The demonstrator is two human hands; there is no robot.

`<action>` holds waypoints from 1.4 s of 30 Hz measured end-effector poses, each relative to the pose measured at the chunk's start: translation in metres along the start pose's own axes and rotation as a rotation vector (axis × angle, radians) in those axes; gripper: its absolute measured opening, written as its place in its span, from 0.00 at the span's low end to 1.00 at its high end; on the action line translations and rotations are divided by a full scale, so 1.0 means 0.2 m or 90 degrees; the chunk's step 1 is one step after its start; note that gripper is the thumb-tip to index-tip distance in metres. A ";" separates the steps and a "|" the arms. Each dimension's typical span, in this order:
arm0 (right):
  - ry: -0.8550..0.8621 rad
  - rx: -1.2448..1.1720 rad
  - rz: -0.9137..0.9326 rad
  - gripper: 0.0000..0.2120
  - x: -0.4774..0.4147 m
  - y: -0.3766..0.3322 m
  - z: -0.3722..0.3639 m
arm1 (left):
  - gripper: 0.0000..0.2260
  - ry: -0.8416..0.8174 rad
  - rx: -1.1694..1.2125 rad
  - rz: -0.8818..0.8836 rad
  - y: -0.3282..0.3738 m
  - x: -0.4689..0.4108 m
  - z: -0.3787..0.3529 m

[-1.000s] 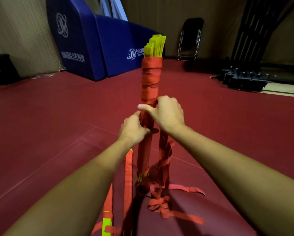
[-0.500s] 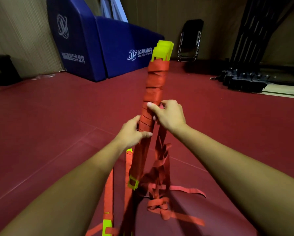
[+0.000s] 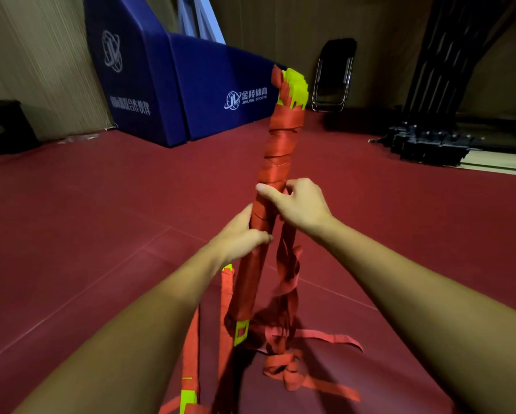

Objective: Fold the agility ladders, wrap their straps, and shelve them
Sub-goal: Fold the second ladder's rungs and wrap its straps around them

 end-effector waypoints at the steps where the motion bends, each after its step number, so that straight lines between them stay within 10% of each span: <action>1: -0.026 -0.028 0.018 0.23 0.00 0.00 0.00 | 0.23 -0.028 0.052 0.008 -0.01 -0.01 0.00; 9: -0.040 0.007 0.030 0.22 -0.02 0.01 -0.07 | 0.17 0.004 0.026 -0.068 -0.05 -0.03 0.02; 16: -0.004 0.029 -0.026 0.33 0.01 0.01 -0.07 | 0.31 0.151 -0.211 -0.087 -0.01 -0.01 0.07; 26: 0.014 -0.122 -0.018 0.19 -0.02 0.03 0.00 | 0.16 -0.050 0.068 0.049 -0.09 -0.01 0.06; 33: -0.020 -0.014 -0.044 0.24 -0.03 0.05 -0.04 | 0.30 0.079 -0.205 -0.024 -0.06 -0.01 0.10; 42: -0.047 0.028 -0.065 0.25 0.00 0.04 -0.09 | 0.21 0.182 -0.326 -0.025 0.01 0.04 0.11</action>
Point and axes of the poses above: each hand's wrist, its own x-axis away from the middle knuckle, its own z-axis out of the back of the hand, y = z × x, the point moved 5 cm from there along -x, towards the middle knuckle, and after that the axes turned 12 degrees about x, right-handed, at the moved point
